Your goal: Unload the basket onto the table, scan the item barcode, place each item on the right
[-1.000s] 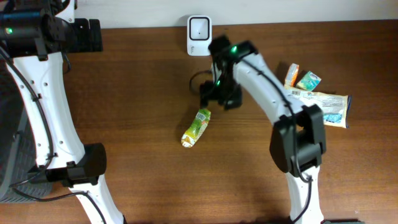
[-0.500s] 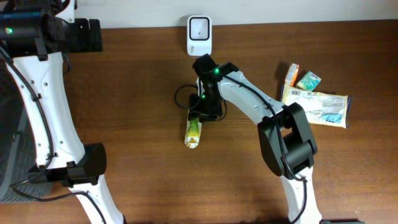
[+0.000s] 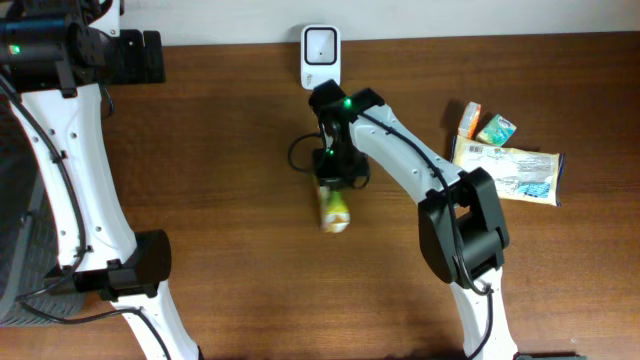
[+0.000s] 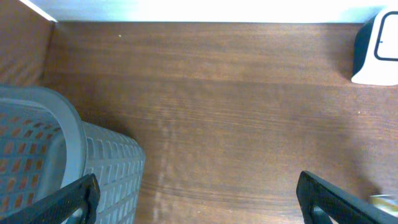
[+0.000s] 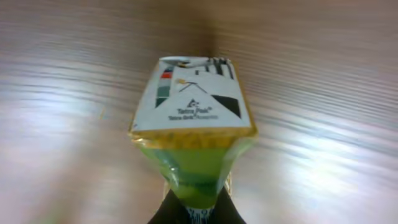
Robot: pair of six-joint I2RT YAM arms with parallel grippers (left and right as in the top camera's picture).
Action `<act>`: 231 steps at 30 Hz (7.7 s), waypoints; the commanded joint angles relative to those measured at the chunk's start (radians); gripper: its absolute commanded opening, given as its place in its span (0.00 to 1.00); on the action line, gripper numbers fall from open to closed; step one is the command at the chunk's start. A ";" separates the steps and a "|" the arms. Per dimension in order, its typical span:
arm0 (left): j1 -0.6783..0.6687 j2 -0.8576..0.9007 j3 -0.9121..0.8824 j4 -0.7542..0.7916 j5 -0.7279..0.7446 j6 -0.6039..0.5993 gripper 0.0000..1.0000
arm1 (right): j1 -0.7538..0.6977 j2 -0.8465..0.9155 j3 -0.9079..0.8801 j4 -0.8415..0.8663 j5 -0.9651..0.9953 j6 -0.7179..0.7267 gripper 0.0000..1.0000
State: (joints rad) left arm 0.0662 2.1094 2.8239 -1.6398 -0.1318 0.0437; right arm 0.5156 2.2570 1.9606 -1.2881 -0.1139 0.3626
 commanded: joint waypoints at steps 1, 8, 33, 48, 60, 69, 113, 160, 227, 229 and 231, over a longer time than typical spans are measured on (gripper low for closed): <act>0.007 -0.011 0.008 -0.001 -0.004 -0.006 0.99 | 0.054 -0.024 0.099 -0.084 0.525 -0.006 0.04; 0.007 -0.011 0.008 -0.001 -0.004 -0.006 0.99 | 0.117 0.127 0.096 -0.038 0.702 -0.026 0.05; 0.007 -0.011 0.008 -0.001 -0.004 -0.006 0.99 | 0.097 0.108 0.342 -0.320 0.251 -0.173 0.99; 0.007 -0.011 0.008 -0.001 -0.004 -0.006 0.99 | -0.019 0.108 -0.002 -0.105 0.039 -0.302 0.83; 0.007 -0.011 0.008 -0.001 -0.004 -0.006 0.99 | -0.069 0.107 -0.010 -0.052 0.122 -0.250 0.26; 0.007 -0.011 0.008 -0.001 -0.004 -0.006 0.99 | -0.072 0.107 0.010 -0.042 0.055 -0.254 0.19; 0.015 -0.011 0.008 -0.001 -0.004 -0.006 0.99 | -0.093 0.108 0.674 -0.098 0.422 -0.302 0.14; 0.015 -0.011 0.008 -0.001 -0.004 -0.006 0.99 | -0.059 0.332 0.185 1.424 0.855 -1.429 0.04; 0.015 -0.011 0.008 -0.001 -0.004 -0.006 0.99 | -0.392 0.060 0.175 -0.251 0.054 -0.143 0.17; 0.015 -0.011 0.008 -0.001 -0.004 -0.006 0.99 | -0.396 0.072 0.175 -0.254 0.055 -0.140 0.22; 0.015 -0.011 0.008 -0.001 -0.004 -0.006 0.99 | -0.406 0.072 0.175 -0.265 0.073 -0.136 0.28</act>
State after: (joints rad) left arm 0.0753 2.1094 2.8239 -1.6394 -0.1318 0.0437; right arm 0.1238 2.3409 2.1304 -1.5436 -0.0486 0.2005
